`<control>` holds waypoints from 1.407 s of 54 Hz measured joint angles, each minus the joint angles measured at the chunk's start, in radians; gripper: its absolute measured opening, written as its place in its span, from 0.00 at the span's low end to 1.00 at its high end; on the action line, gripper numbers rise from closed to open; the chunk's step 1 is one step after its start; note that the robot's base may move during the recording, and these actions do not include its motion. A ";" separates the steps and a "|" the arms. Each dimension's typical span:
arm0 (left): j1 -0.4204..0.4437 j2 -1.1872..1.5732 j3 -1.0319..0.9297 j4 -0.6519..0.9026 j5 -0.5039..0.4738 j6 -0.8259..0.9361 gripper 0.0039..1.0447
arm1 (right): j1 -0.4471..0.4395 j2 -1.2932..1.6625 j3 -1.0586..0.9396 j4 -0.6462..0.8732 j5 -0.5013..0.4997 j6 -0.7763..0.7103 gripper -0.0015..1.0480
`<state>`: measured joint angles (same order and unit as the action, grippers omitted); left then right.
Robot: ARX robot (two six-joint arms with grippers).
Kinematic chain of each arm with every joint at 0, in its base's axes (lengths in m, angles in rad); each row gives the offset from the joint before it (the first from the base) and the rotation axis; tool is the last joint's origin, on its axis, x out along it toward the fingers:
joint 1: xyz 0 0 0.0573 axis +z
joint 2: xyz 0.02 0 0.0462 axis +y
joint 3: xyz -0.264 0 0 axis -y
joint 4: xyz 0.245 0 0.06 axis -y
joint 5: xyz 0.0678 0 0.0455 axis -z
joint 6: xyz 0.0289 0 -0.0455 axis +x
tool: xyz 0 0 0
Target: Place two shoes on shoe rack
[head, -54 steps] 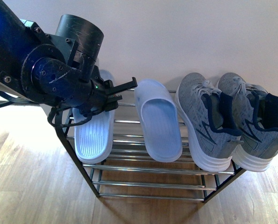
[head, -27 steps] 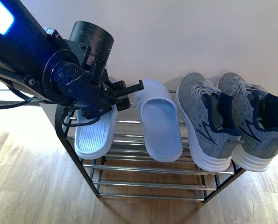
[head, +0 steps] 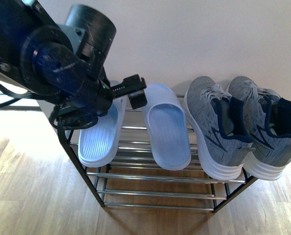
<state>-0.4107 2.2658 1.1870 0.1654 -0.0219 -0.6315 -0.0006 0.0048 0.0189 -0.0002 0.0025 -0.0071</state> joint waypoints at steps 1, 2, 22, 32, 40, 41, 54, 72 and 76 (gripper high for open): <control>-0.002 -0.013 -0.009 -0.002 0.002 -0.006 0.91 | 0.000 0.000 0.000 0.000 0.000 0.000 0.91; -0.005 -0.042 -0.026 -0.006 0.003 -0.018 0.91 | 0.000 0.000 0.000 0.000 0.000 0.000 0.91; -0.037 -0.520 -0.310 -0.061 -0.261 0.079 0.91 | 0.000 0.000 0.000 0.000 0.000 0.000 0.91; 0.011 -0.729 -0.459 -0.079 -0.412 0.200 0.91 | 0.000 0.000 0.000 0.000 0.000 0.000 0.91; 0.025 -0.930 -0.571 -0.122 -0.498 0.280 0.91 | 0.000 0.000 0.000 0.000 0.000 0.000 0.91; 0.025 -0.948 -0.574 -0.126 -0.500 0.284 0.91 | 0.000 0.000 0.000 0.000 0.000 0.000 0.91; 0.019 -1.224 -0.667 -0.241 -0.615 0.336 0.91 | 0.000 0.000 0.000 0.000 0.000 0.000 0.91; 0.163 -1.371 -1.003 0.545 -0.222 0.596 0.44 | 0.000 0.000 0.000 0.000 0.000 0.000 0.91; 0.184 -1.405 -1.023 0.537 -0.203 0.605 0.35 | 0.000 0.000 0.000 0.000 0.000 0.000 0.91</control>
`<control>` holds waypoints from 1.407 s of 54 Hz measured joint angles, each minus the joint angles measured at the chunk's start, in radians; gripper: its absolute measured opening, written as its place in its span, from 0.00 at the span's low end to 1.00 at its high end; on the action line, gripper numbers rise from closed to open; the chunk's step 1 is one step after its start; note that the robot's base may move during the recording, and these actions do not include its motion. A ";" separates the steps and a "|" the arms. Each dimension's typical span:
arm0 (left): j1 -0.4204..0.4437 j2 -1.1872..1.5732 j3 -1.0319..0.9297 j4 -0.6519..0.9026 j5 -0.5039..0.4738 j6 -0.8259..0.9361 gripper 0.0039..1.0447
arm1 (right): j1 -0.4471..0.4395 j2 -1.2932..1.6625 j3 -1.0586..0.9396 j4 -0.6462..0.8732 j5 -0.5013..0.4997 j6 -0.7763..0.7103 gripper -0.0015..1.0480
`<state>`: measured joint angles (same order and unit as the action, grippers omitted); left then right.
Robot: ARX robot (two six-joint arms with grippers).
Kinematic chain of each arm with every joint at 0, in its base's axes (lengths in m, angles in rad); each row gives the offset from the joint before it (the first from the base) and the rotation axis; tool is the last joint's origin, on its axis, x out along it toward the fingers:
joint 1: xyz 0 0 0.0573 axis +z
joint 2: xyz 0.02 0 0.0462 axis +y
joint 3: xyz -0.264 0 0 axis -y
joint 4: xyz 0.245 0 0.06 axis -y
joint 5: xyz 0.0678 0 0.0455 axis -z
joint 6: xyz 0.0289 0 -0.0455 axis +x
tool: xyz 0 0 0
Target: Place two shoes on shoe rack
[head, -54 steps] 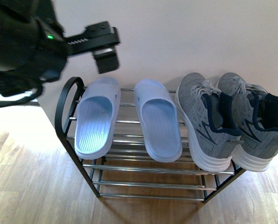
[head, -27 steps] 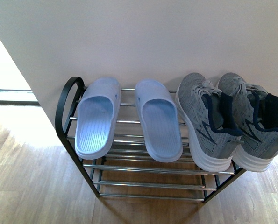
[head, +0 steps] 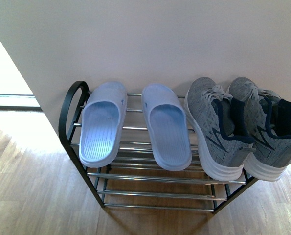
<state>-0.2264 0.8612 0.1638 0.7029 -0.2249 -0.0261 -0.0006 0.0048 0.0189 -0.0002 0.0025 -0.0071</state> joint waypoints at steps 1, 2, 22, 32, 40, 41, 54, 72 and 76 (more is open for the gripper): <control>0.008 -0.011 -0.009 -0.005 0.010 0.003 0.32 | 0.000 0.000 0.000 0.000 0.000 0.000 0.91; 0.011 -0.016 -0.014 -0.009 0.016 0.003 0.30 | 0.000 0.000 0.000 0.000 0.000 0.000 0.91; 0.106 -0.209 -0.095 -0.127 0.107 0.015 0.01 | 0.000 0.000 0.000 0.000 0.000 0.000 0.91; 0.184 -0.292 -0.115 -0.189 0.211 0.017 0.01 | 0.000 0.000 0.000 0.000 0.000 0.000 0.91; 0.221 -0.321 -0.151 -0.172 0.217 0.017 0.01 | 0.000 0.000 0.000 0.000 0.000 0.000 0.91; 0.222 -0.328 -0.151 -0.180 0.222 0.017 0.01 | 0.000 0.000 0.000 0.000 0.000 0.000 0.91; 0.222 -0.439 -0.151 -0.282 0.225 0.017 0.01 | 0.000 0.000 0.000 0.000 0.000 0.000 0.91; 0.222 -0.581 -0.151 -0.422 0.225 0.017 0.01 | 0.000 0.000 0.000 0.000 0.000 0.000 0.91; 0.222 -0.610 -0.151 -0.450 0.225 0.017 0.01 | 0.000 0.000 0.000 0.000 0.000 0.000 0.91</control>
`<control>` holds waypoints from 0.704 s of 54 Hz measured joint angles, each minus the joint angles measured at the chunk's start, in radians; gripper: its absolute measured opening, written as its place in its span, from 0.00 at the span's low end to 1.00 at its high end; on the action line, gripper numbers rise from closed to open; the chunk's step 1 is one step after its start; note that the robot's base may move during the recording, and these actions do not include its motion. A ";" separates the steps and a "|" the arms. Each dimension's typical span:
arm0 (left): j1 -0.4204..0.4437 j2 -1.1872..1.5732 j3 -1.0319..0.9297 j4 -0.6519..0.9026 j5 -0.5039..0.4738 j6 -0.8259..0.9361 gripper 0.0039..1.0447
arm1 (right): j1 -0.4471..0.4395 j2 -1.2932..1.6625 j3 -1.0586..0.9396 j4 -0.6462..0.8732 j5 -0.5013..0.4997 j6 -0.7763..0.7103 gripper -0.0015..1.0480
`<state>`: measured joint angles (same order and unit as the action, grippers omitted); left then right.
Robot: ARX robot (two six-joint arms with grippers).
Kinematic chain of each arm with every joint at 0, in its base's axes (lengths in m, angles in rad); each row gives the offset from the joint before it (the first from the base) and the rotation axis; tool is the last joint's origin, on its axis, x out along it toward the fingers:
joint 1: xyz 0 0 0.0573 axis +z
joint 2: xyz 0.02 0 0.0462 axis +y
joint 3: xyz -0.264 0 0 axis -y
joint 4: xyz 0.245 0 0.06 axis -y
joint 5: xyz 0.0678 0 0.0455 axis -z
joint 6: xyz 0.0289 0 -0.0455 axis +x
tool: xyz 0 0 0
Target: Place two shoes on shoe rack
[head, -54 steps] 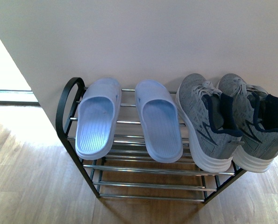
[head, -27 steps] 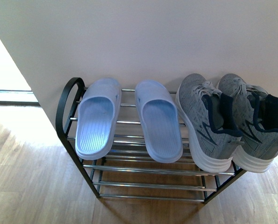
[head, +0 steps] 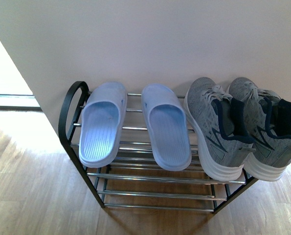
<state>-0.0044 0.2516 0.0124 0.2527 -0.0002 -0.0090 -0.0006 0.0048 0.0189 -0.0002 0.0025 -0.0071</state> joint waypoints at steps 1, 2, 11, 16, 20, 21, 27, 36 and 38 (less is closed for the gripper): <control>0.000 -0.003 0.000 -0.003 0.000 0.000 0.01 | 0.000 0.000 0.000 0.000 0.000 0.000 0.91; 0.000 -0.009 0.000 -0.009 0.000 0.000 0.01 | 0.000 0.000 0.000 0.000 0.000 0.000 0.91; 0.000 -0.052 0.000 -0.052 0.000 0.000 0.01 | 0.000 0.000 0.000 0.000 0.000 0.000 0.91; 0.000 -0.068 0.000 -0.068 0.000 0.000 0.01 | 0.000 0.000 0.000 0.000 0.000 0.000 0.91; 0.000 -0.130 0.000 -0.151 0.000 0.000 0.01 | 0.000 0.000 0.000 0.000 0.000 0.000 0.91; 0.000 -0.175 0.000 -0.210 0.000 0.000 0.01 | 0.000 0.000 0.000 0.000 0.000 0.000 0.91; 0.000 -0.233 0.000 -0.247 0.000 0.001 0.01 | 0.000 0.000 0.000 0.000 0.000 0.000 0.91; 0.002 -0.235 0.000 -0.253 0.000 0.001 0.15 | 0.000 0.000 0.000 0.000 -0.002 0.000 0.91; 0.002 -0.235 0.000 -0.253 0.000 0.001 0.22 | 0.000 0.000 0.000 0.000 -0.002 0.000 0.91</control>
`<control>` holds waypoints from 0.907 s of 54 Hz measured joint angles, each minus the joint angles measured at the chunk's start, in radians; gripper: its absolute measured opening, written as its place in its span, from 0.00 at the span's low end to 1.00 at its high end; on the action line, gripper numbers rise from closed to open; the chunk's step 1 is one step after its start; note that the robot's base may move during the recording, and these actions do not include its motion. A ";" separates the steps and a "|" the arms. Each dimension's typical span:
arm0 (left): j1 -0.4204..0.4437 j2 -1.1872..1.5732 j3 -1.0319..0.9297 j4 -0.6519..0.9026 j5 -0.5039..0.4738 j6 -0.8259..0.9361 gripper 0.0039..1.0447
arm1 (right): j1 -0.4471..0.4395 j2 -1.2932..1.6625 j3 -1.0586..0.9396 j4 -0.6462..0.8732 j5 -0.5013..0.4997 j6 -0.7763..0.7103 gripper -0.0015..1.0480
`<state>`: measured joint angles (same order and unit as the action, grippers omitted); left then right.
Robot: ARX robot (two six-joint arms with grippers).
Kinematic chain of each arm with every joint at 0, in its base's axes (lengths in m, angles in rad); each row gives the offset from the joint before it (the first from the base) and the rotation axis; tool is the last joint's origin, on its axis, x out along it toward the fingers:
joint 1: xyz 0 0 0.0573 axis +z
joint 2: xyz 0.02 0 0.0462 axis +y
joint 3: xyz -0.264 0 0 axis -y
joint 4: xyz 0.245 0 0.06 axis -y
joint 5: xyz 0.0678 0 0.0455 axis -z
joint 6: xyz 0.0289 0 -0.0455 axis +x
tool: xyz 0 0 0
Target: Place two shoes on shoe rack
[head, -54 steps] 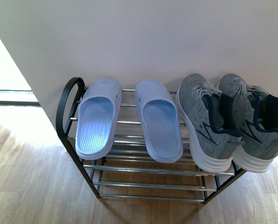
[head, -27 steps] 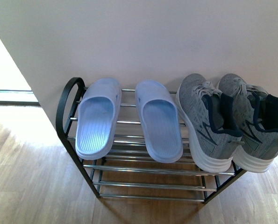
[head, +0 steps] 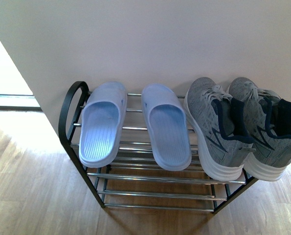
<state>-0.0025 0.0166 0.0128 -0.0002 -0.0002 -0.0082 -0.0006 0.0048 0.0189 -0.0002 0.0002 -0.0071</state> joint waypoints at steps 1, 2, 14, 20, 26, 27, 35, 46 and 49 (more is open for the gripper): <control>0.000 0.000 0.000 0.000 0.000 0.000 0.25 | 0.000 0.000 0.000 0.000 0.000 0.000 0.91; 0.000 0.000 0.000 0.000 0.000 0.000 0.29 | 0.000 0.000 0.000 0.000 0.001 0.000 0.91; 0.000 0.000 0.000 0.000 0.000 0.000 0.71 | 0.000 0.000 0.000 0.000 0.000 0.000 0.91; 0.000 0.000 0.000 0.000 0.000 0.000 0.92 | 0.000 0.000 0.000 0.000 0.000 0.000 0.91; 0.000 0.000 0.000 0.000 0.000 0.002 0.91 | 0.000 0.000 0.000 0.000 0.000 0.000 0.91; 0.000 0.000 0.000 0.000 0.000 0.002 0.91 | 0.000 0.000 0.000 0.000 0.000 0.000 0.91; 0.000 0.000 0.000 0.000 0.000 0.002 0.91 | 0.000 0.000 0.000 0.000 0.000 0.000 0.91; 0.000 0.000 0.000 0.000 0.000 0.002 0.91 | 0.000 0.000 0.000 0.000 0.000 0.000 0.91; 0.000 0.000 0.000 0.000 0.000 0.002 0.91 | 0.000 0.000 0.000 0.000 0.001 0.000 0.91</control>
<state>-0.0025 0.0166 0.0128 -0.0002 -0.0002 -0.0067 -0.0006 0.0048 0.0189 -0.0002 0.0010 -0.0071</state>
